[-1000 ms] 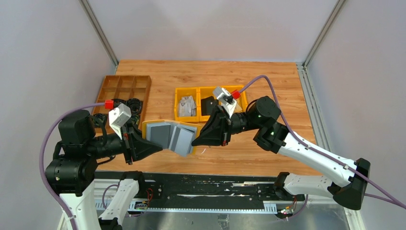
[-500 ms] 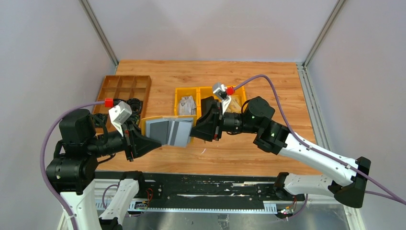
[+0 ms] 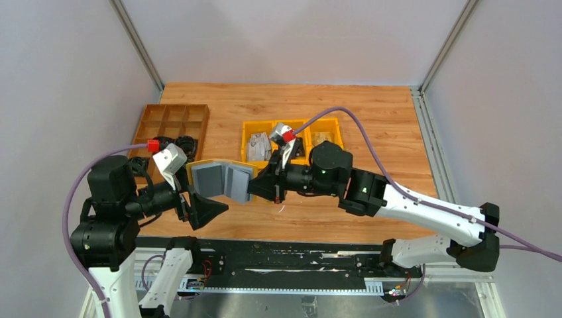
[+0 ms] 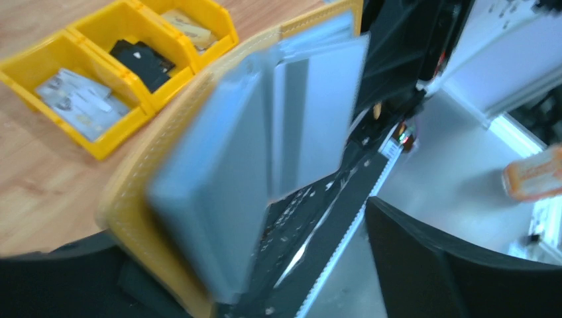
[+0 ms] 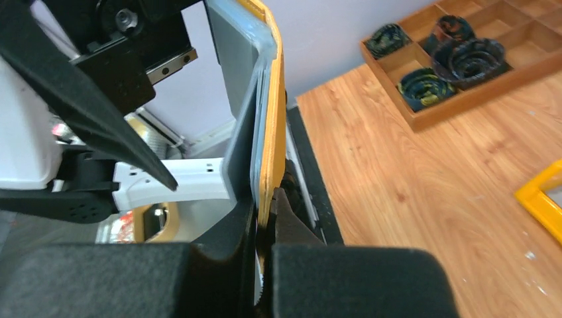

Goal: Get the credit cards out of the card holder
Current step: Remove the credit card from the card holder.

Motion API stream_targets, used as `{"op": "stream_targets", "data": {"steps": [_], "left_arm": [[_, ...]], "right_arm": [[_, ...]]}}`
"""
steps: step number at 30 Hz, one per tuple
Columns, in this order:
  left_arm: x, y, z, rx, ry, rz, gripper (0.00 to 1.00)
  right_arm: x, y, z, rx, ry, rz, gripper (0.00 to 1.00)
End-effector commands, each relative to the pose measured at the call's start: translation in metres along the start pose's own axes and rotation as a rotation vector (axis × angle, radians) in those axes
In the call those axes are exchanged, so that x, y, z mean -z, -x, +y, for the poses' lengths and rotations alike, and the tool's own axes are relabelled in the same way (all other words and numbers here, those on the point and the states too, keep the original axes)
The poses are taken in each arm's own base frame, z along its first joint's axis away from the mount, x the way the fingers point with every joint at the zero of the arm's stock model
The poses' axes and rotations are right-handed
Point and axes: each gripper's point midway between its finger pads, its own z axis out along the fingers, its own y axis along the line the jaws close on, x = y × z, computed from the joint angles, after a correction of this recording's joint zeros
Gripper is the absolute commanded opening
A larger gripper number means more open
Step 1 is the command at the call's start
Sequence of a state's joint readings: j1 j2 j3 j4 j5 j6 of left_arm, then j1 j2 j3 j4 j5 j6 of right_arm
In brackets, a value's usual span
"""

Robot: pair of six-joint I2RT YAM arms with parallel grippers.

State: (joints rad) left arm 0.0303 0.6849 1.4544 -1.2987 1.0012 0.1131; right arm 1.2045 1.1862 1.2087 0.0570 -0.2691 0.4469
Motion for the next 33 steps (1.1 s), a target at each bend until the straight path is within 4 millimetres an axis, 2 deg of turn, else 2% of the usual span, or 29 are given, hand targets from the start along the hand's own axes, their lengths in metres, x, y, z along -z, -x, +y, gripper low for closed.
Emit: {"op": "stream_targets", "data": {"steps": [1,4,7,8,11,14,18,22,24,25,29,33], "left_arm": [[0.001,0.001,-0.001,-0.096,0.011,-0.062,1.00],[0.001,0.004,-0.012,-0.104,-0.030,-0.125,1.00],[-0.002,0.002,-0.007,-0.076,-0.017,-0.151,1.00],[-0.004,0.001,-0.004,-0.066,-0.008,-0.153,1.00],[-0.005,-0.001,-0.004,-0.047,-0.019,-0.147,1.00],[-0.004,-0.001,-0.007,-0.064,-0.025,-0.152,1.00],[-0.006,-0.003,0.002,-0.054,0.012,-0.151,0.96],[-0.004,0.001,0.004,-0.080,0.034,-0.162,0.84],[-0.001,0.004,0.001,-0.103,0.038,-0.170,0.74],[-0.001,0.004,-0.001,-0.108,0.033,-0.172,0.70],[-0.001,0.004,-0.001,-0.093,0.027,-0.167,0.52],[-0.002,0.005,0.005,-0.089,0.053,-0.161,0.44]], "right_arm": [[-0.002,0.014,-0.012,0.127,-0.223,0.010,0.00],[-0.004,0.023,-0.019,0.186,-0.365,0.004,0.00],[-0.014,0.021,-0.013,0.256,-0.422,0.022,0.00],[-0.016,0.028,-0.010,0.290,-0.458,0.013,0.00],[-0.021,0.030,-0.007,0.379,-0.529,0.036,0.00],[-0.025,0.033,-0.003,0.418,-0.552,0.042,0.00],[-0.027,0.035,0.001,0.422,-0.528,0.030,0.00],[-0.022,0.039,0.009,0.422,-0.458,0.019,0.00],[-0.011,0.044,0.011,0.368,-0.389,-0.001,0.00],[-0.010,0.038,0.014,0.351,-0.340,0.012,0.00],[0.007,0.039,0.016,0.233,-0.212,-0.026,0.00],[0.023,0.034,0.017,0.190,-0.153,-0.023,0.00]]}}
